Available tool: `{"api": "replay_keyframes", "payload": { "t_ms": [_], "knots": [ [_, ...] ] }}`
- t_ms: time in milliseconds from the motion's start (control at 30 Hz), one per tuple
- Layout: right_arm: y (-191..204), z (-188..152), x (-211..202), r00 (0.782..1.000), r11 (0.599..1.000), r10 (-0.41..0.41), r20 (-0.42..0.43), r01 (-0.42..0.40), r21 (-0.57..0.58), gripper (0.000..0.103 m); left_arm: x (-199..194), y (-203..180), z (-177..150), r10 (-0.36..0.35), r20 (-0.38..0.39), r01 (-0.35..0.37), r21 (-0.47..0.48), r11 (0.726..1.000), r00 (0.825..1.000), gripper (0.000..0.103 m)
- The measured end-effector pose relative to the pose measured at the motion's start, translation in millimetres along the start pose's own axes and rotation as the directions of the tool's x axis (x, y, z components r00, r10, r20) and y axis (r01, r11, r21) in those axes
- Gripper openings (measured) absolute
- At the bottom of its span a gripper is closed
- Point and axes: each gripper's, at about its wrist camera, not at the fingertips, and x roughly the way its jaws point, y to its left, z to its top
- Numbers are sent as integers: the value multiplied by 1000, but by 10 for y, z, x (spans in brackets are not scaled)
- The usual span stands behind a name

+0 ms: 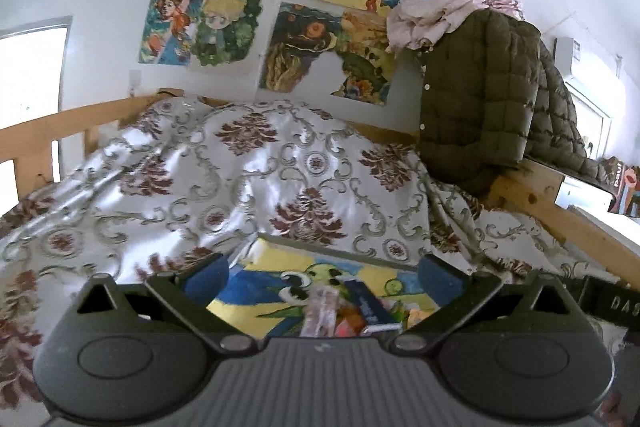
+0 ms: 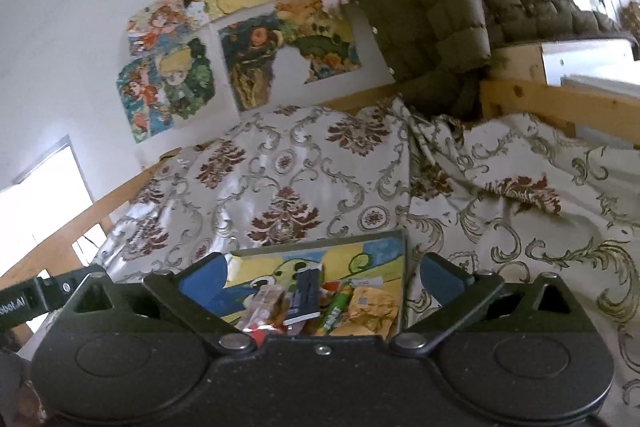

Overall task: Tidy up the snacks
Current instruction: 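Lift both open tools away from the tray toward the remaining snacks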

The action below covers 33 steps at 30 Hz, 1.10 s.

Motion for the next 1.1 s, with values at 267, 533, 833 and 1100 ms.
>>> {"api": "replay_keyframes", "payload": {
  "t_ms": [267,533,833,1100],
  "knots": [
    [298,-225,-539,999,997,31,29,-28,-70,102,-521,178,-182,46,-5,-46,14,999,999,103],
    [544,-528,-896,999,990,34,1,-33,-139,102,-987,359,-478,90,-16,-89,43,995,996,103],
    [600,-788,-1208,1000,989,1,-22,-4,-151,102,-1376,518,-672,132,-24,-131,41,991,991,103],
    [638,-974,-1406,998,987,-34,-54,25,-161,102,-1554,561,-832,165,-45,-162,72,984,985,103]
  ]
}}
